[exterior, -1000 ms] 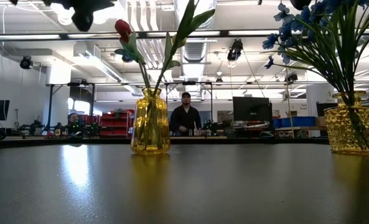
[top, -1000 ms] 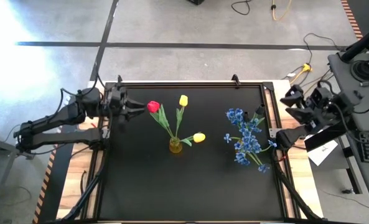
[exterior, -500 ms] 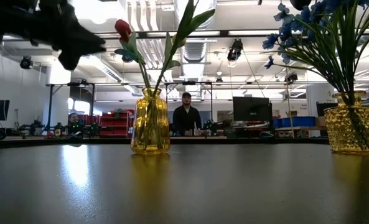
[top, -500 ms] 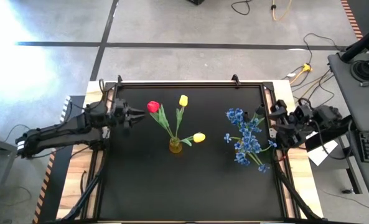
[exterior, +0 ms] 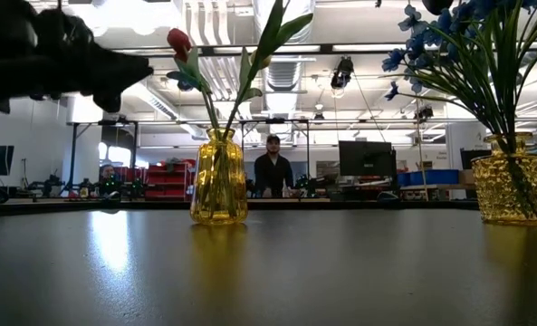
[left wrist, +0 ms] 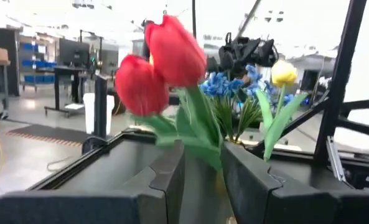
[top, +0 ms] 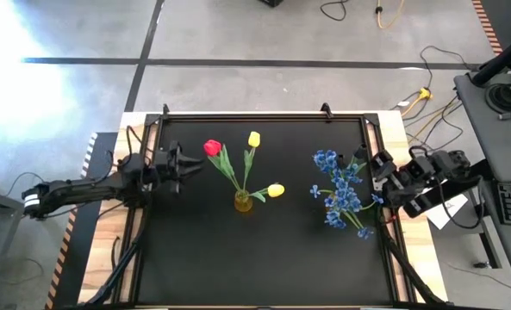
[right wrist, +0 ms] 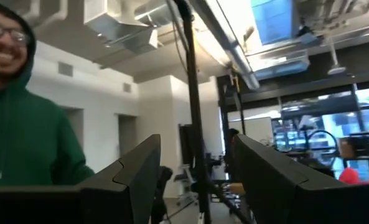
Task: Sort flowers into vase by color
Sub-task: Return to Home Position
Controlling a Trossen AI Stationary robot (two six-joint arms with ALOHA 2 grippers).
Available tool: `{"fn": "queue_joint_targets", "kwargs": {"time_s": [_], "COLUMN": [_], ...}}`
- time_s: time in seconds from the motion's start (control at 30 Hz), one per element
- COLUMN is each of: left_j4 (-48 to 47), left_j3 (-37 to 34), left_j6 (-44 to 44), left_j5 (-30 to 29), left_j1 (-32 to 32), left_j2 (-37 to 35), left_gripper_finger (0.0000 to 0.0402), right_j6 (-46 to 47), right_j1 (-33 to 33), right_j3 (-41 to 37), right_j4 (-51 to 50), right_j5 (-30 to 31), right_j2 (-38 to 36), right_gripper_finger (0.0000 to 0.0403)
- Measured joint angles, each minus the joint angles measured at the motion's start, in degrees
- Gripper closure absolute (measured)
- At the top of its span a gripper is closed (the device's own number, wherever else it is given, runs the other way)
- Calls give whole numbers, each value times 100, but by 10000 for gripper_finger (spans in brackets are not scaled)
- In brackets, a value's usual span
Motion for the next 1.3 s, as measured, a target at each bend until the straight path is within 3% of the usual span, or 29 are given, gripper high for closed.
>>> {"fn": "queue_joint_targets", "kwargs": {"time_s": [0.17,0.5,0.6,0.67,0.87,1.03,1.3], "left_j4": [-393,-389,-253,-175,-551,-219,-1145], "left_j3": [-35,-113,-113,-116,-116,-116,-118], "left_j6": [163,293,-233,-311,-45,36,809], "left_j5": [154,451,530,899,1104,1162,1001], "left_j1": [-22,-33,-52,-142,-556,-1229,-2244], "left_j2": [-2,-52,-177,-286,-695,-996,-1215], "left_gripper_finger": [310,310,310,310,310,310,310], "right_j6": [27,453,558,558,651,672,850], "right_j1": [0,0,2,4,4,4,4], "right_j3": [-442,-1578,-1617,-1618,-1619,-1619,-1619], "right_j4": [263,2438,2191,2171,2323,2267,2369], "right_j5": [-91,-577,-651,-854,-1962,-2563,-2882], "right_j2": [-1,-3,11,75,67,111,101], "right_gripper_finger": [207,207,207,207,207,207,207]}}
